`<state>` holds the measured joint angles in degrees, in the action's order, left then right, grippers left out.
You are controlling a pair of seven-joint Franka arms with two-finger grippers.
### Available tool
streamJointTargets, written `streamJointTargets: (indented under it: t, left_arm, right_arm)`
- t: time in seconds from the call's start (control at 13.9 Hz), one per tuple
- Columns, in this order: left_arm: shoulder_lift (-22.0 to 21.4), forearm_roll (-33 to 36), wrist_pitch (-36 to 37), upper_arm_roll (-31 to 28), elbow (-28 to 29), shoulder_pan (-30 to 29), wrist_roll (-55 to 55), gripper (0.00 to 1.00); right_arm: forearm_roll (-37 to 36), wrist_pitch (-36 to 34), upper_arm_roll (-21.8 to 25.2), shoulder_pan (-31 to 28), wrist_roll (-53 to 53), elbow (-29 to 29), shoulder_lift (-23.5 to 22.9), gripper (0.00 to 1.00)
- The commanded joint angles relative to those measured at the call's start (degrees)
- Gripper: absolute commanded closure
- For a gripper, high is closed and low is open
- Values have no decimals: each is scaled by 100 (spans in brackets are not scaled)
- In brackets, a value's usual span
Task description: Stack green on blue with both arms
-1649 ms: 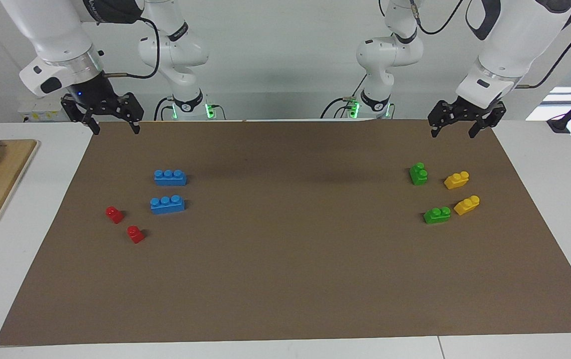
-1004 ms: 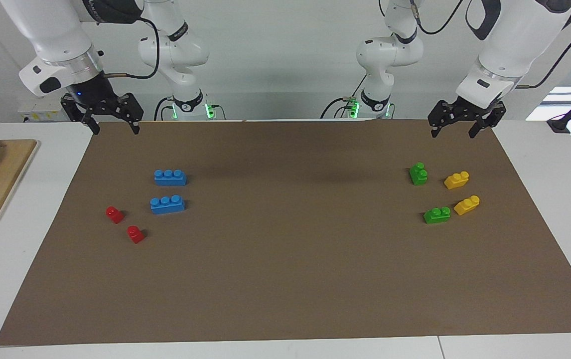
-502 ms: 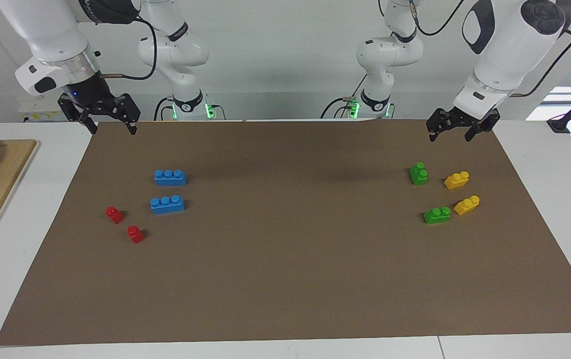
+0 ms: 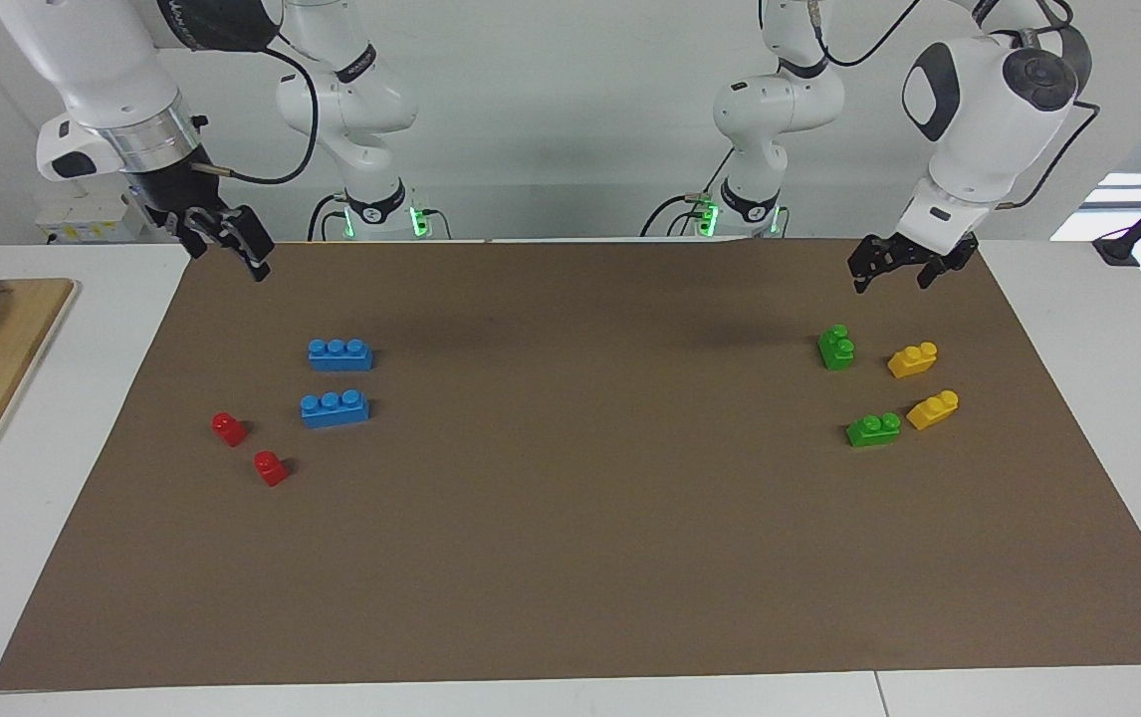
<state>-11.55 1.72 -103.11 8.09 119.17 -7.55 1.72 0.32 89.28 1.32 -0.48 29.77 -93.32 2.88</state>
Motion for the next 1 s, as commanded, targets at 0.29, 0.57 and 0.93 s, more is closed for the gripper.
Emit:
streamJointTargets:
  t: [0.29,0.57,0.93]
  left_arm:
    - [-321,-40,-491,26,1142,-97,-40,0]
    - [-321,-40,-841,26,1591,-106,-40,0]
    - [-225,-40,-1404,26,1864,-229,-276,0]
  right_arm:
    - [890,177,-36,-524,2274,-204,-305,5]
    - [1417,230,-36,-672,3202,-283,-665,5]
    - [1752,756,-36,-919,3957,-862,-842,5]
